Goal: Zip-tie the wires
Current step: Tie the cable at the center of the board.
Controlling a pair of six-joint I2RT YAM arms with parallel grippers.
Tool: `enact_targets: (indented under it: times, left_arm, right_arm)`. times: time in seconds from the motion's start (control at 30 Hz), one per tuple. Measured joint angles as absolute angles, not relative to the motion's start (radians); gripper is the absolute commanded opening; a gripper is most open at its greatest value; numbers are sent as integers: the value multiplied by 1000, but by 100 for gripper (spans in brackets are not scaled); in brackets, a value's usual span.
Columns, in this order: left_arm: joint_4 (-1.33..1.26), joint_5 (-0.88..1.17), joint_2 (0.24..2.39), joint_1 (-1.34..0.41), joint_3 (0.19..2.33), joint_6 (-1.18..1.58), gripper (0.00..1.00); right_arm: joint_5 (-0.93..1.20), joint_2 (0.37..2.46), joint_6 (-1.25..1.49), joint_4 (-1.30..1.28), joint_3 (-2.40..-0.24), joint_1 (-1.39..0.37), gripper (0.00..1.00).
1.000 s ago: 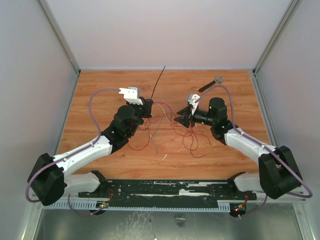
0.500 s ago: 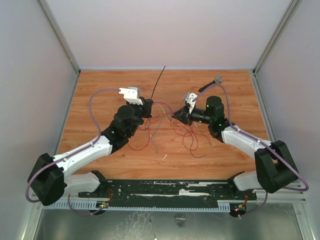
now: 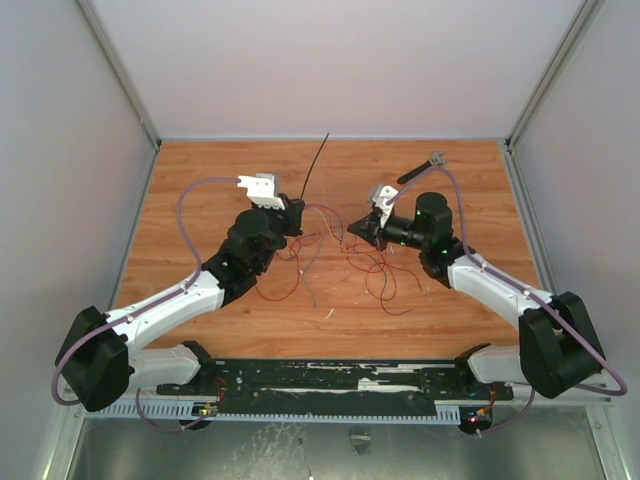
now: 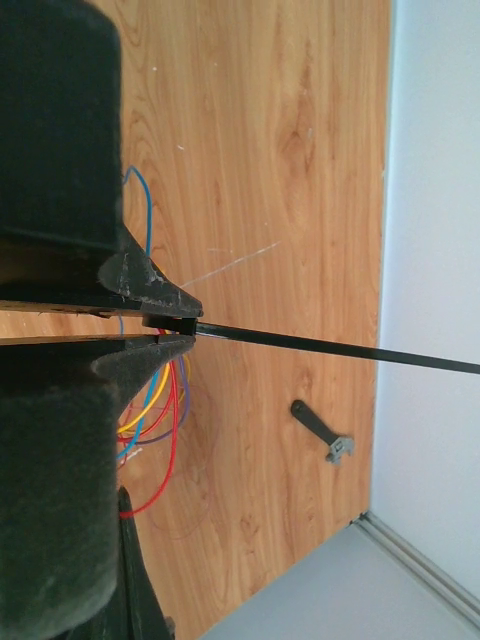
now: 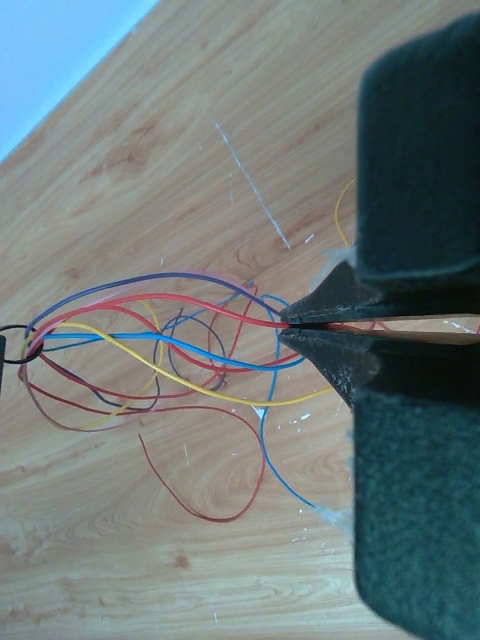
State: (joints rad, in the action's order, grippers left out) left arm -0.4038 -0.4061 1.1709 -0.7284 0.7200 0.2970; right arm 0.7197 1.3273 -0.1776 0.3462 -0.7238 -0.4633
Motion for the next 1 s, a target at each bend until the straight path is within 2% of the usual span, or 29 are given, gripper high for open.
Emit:
enact_targets:
  times: [0.7, 1.0]
  left_arm:
    - [-386, -406, 1171, -693, 720, 312, 0]
    - [-385, -406, 1171, -682, 720, 316, 0]
  right_arm:
    - [405, 1087, -152, 274, -620, -349, 0]
    - [310, 1057, -104, 274, -590, -295, 0]
